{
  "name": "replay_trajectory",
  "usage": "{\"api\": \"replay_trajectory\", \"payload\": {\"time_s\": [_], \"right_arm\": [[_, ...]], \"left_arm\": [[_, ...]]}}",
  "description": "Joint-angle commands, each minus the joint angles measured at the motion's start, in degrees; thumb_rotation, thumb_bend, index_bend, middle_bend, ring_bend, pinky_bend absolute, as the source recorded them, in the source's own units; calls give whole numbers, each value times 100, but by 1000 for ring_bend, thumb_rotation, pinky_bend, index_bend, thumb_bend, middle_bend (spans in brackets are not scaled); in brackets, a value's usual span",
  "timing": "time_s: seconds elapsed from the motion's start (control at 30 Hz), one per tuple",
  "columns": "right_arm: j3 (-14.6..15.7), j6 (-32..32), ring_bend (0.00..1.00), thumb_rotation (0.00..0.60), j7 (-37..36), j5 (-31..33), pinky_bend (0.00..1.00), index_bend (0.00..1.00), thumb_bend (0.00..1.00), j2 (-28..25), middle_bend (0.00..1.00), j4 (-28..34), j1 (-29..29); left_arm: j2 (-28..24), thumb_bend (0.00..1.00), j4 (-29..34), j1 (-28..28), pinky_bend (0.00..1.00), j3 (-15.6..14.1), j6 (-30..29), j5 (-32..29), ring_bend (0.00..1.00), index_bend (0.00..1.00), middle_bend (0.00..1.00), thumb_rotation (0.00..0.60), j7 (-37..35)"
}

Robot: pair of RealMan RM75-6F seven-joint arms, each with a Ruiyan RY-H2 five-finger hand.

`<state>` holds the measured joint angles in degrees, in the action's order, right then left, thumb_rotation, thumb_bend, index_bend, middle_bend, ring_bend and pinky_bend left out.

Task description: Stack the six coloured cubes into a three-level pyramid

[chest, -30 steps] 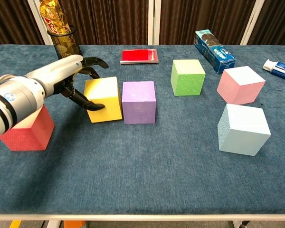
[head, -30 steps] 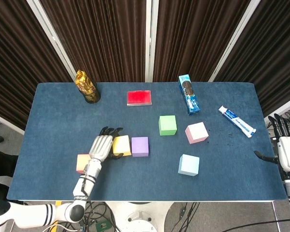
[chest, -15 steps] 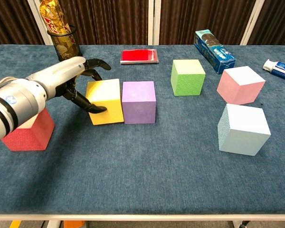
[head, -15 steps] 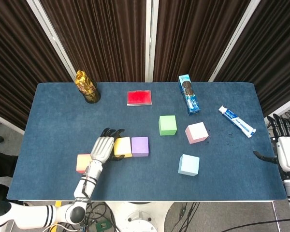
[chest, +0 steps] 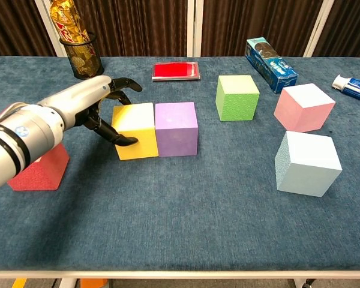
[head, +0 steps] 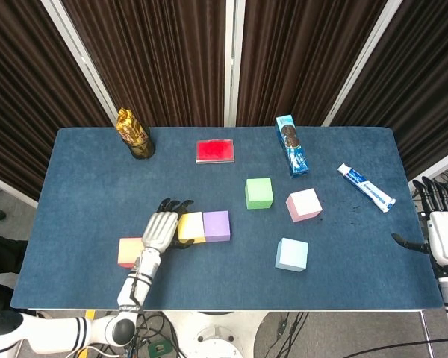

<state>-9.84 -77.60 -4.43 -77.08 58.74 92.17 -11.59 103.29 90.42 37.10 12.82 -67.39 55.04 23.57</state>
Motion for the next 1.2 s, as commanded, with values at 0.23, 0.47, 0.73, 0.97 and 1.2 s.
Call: {"api": "replay_trajectory", "payload": {"time_s": [0.23, 0.47, 0.73, 0.97, 1.2], "right_arm": [[9, 42, 0, 600, 15, 16, 0, 0, 0, 4, 0, -2, -10], [21, 59, 0, 600, 42, 15, 0, 0, 0, 11, 0, 12, -14], [23, 67, 0, 600, 66, 4, 0, 0, 0, -4, 0, 41, -22], [46, 140, 0, 600, 133, -26, 0, 0, 0, 8, 0, 57, -70], [0, 333, 0, 600, 296, -79, 0, 0, 0, -93, 0, 154, -253]], "left_arm": [[-26, 282, -2, -7, 52, 13, 86, 19, 109, 130, 298, 600, -76], [-62, 271, 53, -24, 50, -25, 173, -38, 109, 117, 265, 600, -76], [-102, 264, 135, -44, 50, -9, 170, 7, 109, 111, 209, 600, -143], [-139, 262, 272, -73, 50, -65, 161, 38, 102, 110, 191, 600, -130], [-384, 259, 577, -131, 49, -107, 51, 5, 85, 110, 172, 600, 68]]}}
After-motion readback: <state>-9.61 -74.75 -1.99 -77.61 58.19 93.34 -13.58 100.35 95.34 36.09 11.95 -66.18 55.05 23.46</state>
